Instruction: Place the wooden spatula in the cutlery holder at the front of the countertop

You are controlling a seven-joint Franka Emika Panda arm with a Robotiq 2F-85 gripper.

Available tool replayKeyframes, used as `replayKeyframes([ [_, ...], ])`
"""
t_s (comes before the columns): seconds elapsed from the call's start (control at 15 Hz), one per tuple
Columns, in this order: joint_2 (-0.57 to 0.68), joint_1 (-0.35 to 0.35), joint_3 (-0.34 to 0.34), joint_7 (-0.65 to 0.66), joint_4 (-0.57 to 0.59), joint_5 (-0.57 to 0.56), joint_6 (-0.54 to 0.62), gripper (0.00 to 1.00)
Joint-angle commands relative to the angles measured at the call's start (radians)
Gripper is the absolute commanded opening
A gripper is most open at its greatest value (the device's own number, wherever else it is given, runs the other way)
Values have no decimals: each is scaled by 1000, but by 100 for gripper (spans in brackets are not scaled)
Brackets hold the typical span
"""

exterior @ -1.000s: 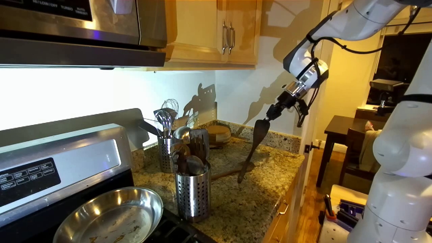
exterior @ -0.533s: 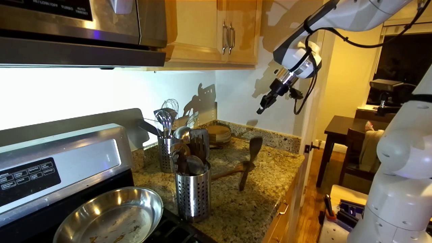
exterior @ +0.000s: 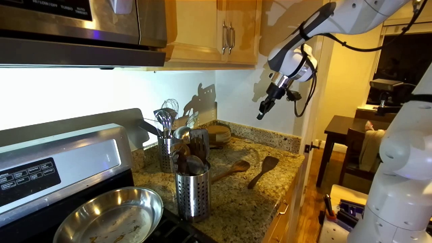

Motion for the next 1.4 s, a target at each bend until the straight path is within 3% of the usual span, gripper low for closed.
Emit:
replayKeyframes([
  [0.0, 92, 16, -38, 35, -2, -33, -11, 39],
  [0.6, 322, -60, -36, -31, 62, -94, -12, 96],
  [0.73, 368, -80, -32, -30, 91, -132, -15, 100],
  [1.33, 529, -161, 23, -62, 206, -194, -26, 100],
])
